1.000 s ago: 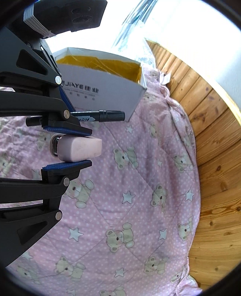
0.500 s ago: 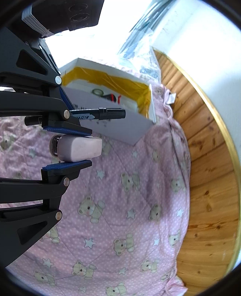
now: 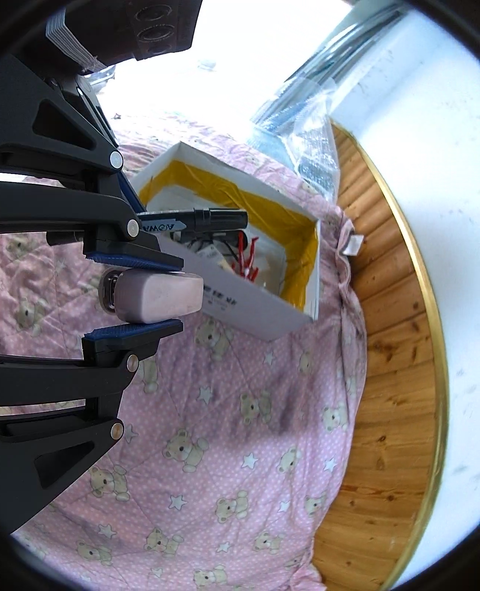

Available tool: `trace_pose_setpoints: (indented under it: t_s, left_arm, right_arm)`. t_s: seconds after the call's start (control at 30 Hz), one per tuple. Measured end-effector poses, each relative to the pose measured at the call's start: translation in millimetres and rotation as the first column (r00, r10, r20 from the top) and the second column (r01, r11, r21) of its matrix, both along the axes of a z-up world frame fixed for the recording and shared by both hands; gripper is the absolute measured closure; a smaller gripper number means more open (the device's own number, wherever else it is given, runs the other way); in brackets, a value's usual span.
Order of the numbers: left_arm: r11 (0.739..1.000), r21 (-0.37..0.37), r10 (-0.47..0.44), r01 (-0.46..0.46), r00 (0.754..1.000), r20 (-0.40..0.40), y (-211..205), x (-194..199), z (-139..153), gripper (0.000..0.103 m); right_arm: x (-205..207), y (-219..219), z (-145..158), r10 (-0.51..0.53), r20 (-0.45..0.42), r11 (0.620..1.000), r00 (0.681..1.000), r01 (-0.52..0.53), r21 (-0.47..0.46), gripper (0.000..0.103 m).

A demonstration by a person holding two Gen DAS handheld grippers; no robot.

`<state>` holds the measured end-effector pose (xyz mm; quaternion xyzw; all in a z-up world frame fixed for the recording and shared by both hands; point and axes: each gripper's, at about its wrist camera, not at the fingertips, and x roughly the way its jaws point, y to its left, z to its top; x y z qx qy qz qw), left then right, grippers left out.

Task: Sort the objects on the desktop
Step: 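Carry the black marker and pink stapler in both tools over the box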

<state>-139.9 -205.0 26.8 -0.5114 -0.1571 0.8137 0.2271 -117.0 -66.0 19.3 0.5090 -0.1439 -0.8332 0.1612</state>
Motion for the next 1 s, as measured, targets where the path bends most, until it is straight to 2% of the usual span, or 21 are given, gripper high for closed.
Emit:
trace_pose_setpoints:
  t_s: [0.3,0.57,0.73,1.0]
  left_arm:
    - [0.997,0.024,0.071,-0.071,0.997,-0.005,-50.0,10.2,5.8,0.089]
    - [0.988,0.039,0.145,-0.147,0.989,0.033,-95.5,7.5,-3.9,0.089]
    - [0.984,0.041,0.175,-0.176,0.984,0.024,-115.2,2.9,-1.6,0.089]
    - [0.959,0.048,0.278,-0.279,0.96,0.026,-165.9,-18.9,-5.2,0.089]
  right_arm:
    - [8.2,-36.7,13.8,0.047,-0.015,0.999,0.999,-0.046,0.023,0.075]
    - [11.9,-72.7,18.5,0.092,-0.018,0.995,0.996,-0.091,0.037,0.075]
    - [9.2,-95.1,19.7,0.121,-0.019,0.992,0.992,-0.12,0.039,0.075]
    - [-2.6,-128.4,24.0,0.169,-0.03,0.985,0.985,-0.167,0.046,0.075]
